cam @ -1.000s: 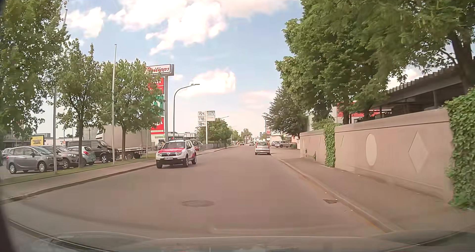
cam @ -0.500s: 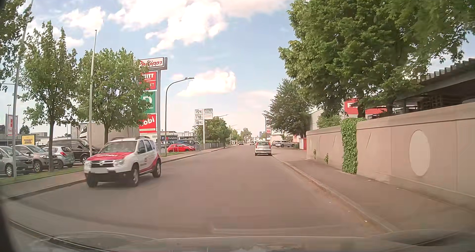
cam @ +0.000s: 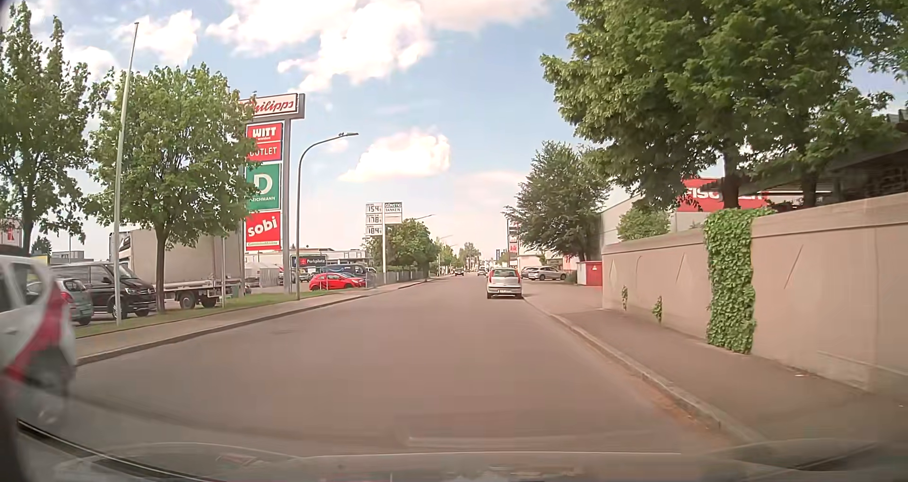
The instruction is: Follow the waypoints while adhering to traffic rules and regulations
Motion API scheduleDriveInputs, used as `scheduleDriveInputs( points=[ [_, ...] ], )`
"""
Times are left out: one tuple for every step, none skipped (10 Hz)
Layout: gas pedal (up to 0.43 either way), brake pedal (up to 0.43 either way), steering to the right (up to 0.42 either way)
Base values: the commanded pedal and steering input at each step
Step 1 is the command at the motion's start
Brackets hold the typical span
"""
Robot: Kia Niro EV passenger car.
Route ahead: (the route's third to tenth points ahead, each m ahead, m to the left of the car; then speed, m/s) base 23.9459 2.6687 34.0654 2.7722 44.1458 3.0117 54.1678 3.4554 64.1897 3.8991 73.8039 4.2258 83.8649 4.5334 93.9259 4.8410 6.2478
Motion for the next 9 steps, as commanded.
scheduleDriveInputs(
  points=[
    [0.067, 0.018, -0.002],
    [0.067, 0.018, -0.008],
    [0.067, 0.018, -0.01],
    [0.067, 0.018, -0.009],
    [0.067, 0.018, -0.008],
    [0.067, 0.018, -0.009],
    [0.067, 0.018, -0.019],
    [0.059, 0.018, -0.029],
    [0.028, 0.018, -0.042]
  ],
)
